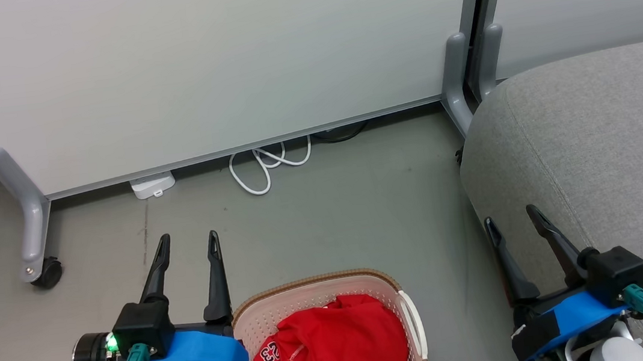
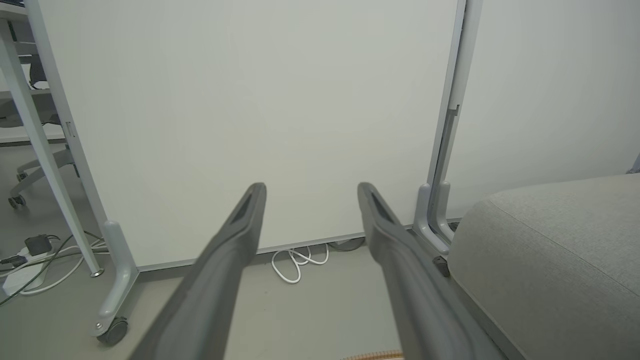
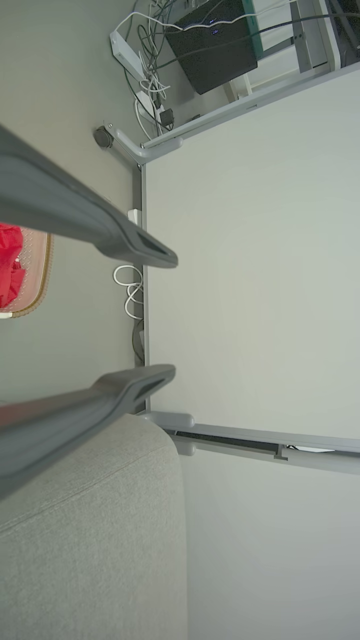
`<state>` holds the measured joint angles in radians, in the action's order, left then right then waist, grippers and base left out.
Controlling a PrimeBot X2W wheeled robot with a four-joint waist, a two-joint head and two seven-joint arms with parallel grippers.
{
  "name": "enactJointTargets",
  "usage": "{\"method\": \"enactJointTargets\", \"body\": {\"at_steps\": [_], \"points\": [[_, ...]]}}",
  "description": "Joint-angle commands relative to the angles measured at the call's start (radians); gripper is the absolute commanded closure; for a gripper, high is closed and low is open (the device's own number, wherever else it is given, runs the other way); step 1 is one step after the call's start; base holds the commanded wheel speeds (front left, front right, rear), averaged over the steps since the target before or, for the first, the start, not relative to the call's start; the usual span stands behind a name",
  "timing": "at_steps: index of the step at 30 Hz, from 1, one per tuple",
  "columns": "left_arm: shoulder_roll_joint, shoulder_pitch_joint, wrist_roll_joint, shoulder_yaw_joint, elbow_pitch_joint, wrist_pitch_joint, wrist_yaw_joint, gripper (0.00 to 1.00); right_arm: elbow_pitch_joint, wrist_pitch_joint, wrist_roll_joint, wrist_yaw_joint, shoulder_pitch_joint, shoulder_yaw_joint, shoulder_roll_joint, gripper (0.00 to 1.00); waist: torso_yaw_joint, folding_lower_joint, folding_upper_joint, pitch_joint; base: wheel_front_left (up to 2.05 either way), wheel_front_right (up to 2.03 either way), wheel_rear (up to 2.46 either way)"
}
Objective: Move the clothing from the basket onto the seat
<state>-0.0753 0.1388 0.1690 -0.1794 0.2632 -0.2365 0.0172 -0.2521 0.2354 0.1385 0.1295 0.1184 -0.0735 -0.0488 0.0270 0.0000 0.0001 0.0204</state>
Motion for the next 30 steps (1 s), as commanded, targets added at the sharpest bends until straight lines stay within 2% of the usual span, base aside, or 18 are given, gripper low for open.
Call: {"method": "enactJointTargets", "body": {"at_steps": [1, 14, 30], "points": [[0.000, 0.015, -0.021, 0.000, 0.006, -0.007, 0.002, 0.00, 0.000, 0.008, -0.025, 0.002, 0.017, -0.003, -0.002, 0.00, 0.000, 0.0000, -0.0001, 0.000, 0.00, 0.00, 0.00], [0.015, 0.017, -0.086, 0.018, 0.036, -0.031, 0.022, 0.00, -0.013, 0.032, -0.107, 0.001, 0.015, -0.005, -0.003, 0.00, 0.004, 0.0000, -0.0001, 0.004, 0.00, 0.00, 0.00], [0.023, 0.019, -0.073, 0.034, 0.061, -0.030, 0.043, 0.00, -0.033, 0.031, -0.085, 0.001, 0.020, 0.001, -0.003, 0.00, 0.003, 0.0000, -0.0001, 0.010, 0.00, 0.00, 0.00]]}}
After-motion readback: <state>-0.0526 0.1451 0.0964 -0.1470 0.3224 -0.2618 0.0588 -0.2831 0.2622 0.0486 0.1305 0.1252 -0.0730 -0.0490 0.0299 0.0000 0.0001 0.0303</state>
